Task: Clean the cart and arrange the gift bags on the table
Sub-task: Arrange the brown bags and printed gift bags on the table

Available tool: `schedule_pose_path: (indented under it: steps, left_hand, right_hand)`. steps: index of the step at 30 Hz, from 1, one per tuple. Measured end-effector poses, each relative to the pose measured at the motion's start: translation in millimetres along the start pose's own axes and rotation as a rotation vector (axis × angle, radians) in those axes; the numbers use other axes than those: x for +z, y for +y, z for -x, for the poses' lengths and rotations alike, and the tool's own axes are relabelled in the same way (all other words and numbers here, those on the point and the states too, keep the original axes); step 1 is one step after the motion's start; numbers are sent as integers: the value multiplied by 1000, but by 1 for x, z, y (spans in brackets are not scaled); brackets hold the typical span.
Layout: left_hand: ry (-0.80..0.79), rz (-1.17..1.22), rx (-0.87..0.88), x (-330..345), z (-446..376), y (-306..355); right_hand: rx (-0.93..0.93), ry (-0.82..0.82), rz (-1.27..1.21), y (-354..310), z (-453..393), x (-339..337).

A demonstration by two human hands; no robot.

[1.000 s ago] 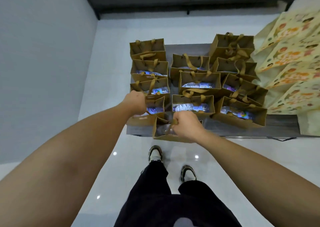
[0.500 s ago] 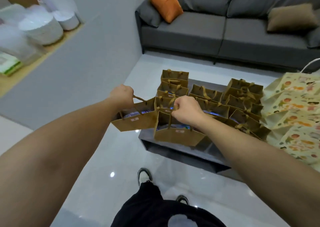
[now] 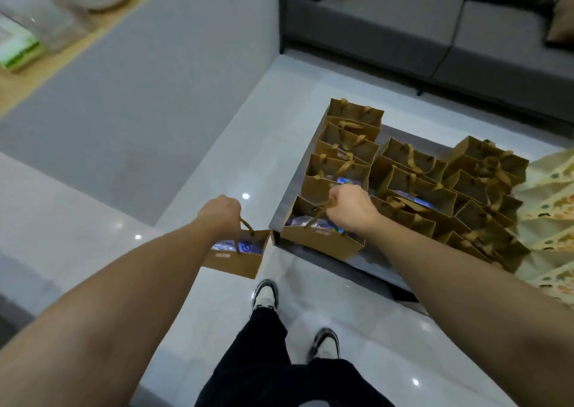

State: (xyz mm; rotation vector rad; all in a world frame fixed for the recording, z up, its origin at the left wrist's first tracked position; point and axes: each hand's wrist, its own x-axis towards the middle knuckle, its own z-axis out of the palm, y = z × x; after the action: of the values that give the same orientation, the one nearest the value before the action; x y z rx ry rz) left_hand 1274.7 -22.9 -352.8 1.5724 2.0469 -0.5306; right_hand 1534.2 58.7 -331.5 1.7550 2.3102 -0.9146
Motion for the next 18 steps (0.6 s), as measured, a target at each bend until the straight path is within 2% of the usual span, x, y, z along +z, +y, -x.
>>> schedule_pose_path:
  steps: [4,10,18]
  left_hand:
    - [-96,0,59,28,-21,-23]
    - [-276,-135,146,51,-42,-43]
    - [-329,-65,236,44,-68,-39]
  right_hand:
    - [33,-28,69,-3,-35,17]
    - [72,-29,136,4,-82,26]
    - [156,-20,124,11,-107,49]
